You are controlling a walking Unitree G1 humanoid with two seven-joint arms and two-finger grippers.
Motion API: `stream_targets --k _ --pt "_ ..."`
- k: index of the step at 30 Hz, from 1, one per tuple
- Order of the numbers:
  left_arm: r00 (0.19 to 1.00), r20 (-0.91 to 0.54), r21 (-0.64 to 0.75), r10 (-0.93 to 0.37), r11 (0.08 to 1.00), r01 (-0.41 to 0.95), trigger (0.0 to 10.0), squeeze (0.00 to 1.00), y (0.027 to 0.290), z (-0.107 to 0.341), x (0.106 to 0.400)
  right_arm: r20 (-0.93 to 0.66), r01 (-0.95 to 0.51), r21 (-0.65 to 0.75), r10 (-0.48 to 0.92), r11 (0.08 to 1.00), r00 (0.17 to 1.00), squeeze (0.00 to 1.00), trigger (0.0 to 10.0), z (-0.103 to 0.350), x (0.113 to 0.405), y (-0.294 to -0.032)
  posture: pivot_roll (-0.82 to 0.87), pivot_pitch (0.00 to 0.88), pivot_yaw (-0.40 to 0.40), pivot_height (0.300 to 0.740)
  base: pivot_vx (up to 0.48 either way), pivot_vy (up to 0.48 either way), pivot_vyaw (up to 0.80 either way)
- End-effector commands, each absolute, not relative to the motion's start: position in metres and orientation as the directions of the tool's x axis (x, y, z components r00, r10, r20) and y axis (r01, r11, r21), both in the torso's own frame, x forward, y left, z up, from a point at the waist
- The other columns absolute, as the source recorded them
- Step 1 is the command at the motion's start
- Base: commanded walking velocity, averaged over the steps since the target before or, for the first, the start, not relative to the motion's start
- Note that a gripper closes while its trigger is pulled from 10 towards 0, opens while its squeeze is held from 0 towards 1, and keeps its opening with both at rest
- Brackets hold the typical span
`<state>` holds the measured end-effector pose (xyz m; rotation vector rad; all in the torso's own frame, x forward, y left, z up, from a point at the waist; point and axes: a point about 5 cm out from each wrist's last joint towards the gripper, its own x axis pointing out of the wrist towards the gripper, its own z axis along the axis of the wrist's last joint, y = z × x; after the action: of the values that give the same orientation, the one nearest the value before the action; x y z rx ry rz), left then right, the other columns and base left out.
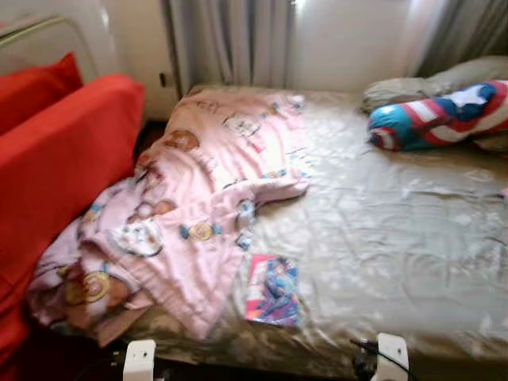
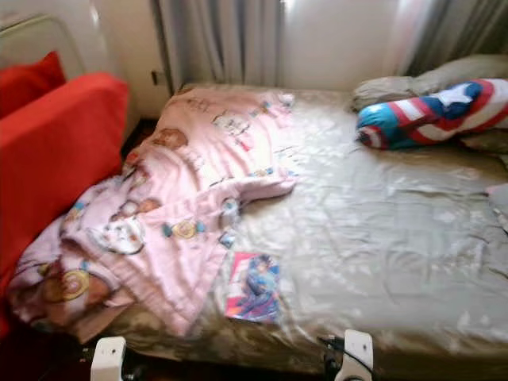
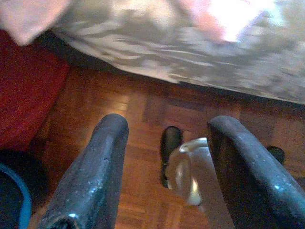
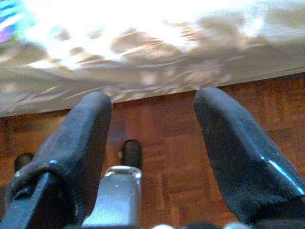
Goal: Clean up the room
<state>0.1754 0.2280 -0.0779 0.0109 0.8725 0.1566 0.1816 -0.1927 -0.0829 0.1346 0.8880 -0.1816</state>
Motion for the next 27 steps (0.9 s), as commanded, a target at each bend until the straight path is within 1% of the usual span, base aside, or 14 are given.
stream_targets --k 1,9,18,27 --pt "0.62 -0.771 0.077 0.147 0.987 -0.138 10.0 0.0 0.2283 -0.0797 0.1719 -0.779 0.203 0.045 -0.092 0.978 0.62 0.0 10.0 -0.0825 0.1832 -0.1901 0.11 0.028 -0.039 0.74 0.0 0.289 0.0" --pt "0.627 -0.766 0.074 0.143 0.988 -0.135 10.0 0.0 0.2277 -0.0797 0.1714 -0.778 0.194 0.046 -0.087 0.98 0.622 0.0 10.0 -0.0824 0.1835 -0.189 0.11 0.02 -0.04 0.74 0.0 0.0 0.0" --pt "0.639 -0.758 0.048 0.134 0.987 -0.151 10.0 0.0 0.2271 -0.0788 0.1731 -0.776 0.2 0.046 -0.091 0.979 0.624 0.0 10.0 -0.0818 0.1848 -0.1893 0.11 0.053 -0.043 0.74 0.0 0.0 0.0" --pt "0.64 -0.757 0.041 0.132 0.987 -0.155 10.0 0.0 0.2269 -0.0788 0.1733 -0.778 0.202 0.05 -0.089 0.978 0.622 0.0 10.0 -0.0823 0.1838 -0.189 0.11 0.065 -0.043 0.74 0.0 0.0 0.0"
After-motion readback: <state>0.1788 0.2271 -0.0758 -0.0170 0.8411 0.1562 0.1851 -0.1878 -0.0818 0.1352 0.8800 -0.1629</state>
